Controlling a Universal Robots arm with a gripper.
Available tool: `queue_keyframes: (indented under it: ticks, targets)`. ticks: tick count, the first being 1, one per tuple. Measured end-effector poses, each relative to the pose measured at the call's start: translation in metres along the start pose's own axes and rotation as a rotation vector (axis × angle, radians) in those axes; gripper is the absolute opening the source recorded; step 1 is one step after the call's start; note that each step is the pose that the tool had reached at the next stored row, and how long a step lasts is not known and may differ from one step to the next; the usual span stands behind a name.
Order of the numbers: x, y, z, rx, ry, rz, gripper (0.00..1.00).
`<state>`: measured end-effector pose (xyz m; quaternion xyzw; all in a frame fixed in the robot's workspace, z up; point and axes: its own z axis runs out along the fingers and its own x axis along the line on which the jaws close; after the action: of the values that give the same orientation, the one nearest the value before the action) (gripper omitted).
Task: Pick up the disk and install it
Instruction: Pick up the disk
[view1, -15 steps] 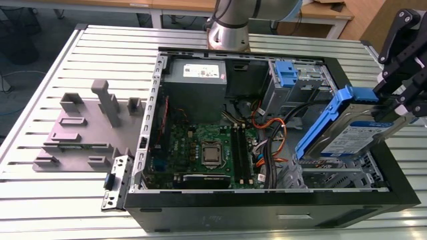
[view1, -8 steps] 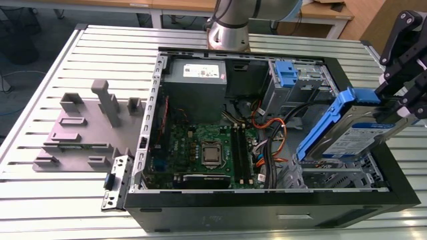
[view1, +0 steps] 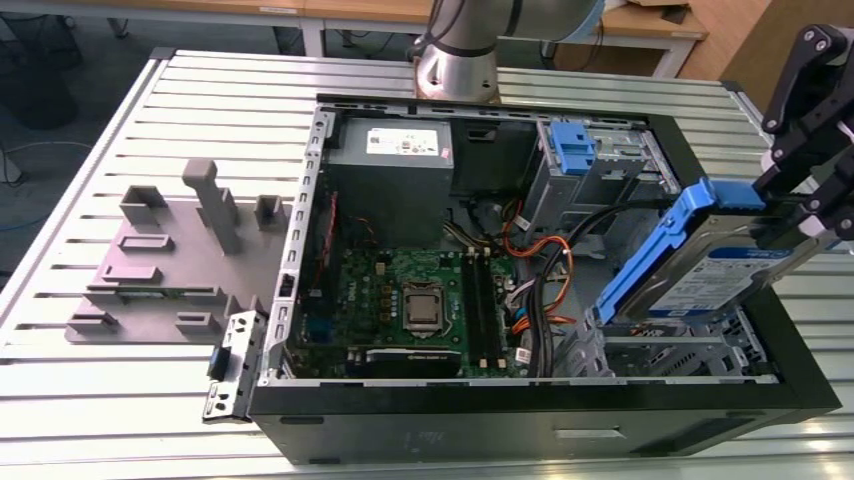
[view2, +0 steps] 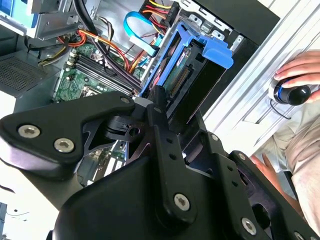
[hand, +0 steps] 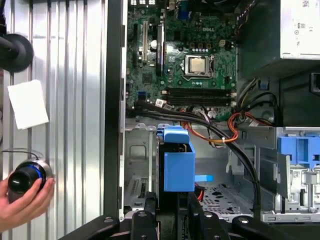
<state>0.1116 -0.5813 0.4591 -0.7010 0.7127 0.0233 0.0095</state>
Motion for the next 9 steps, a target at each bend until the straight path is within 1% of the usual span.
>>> queue_keyframes:
  ticks: [9]
  targets:
    - [0.0008,-0.0010,0.0018,0.0000,0.0002,0.000,0.35]
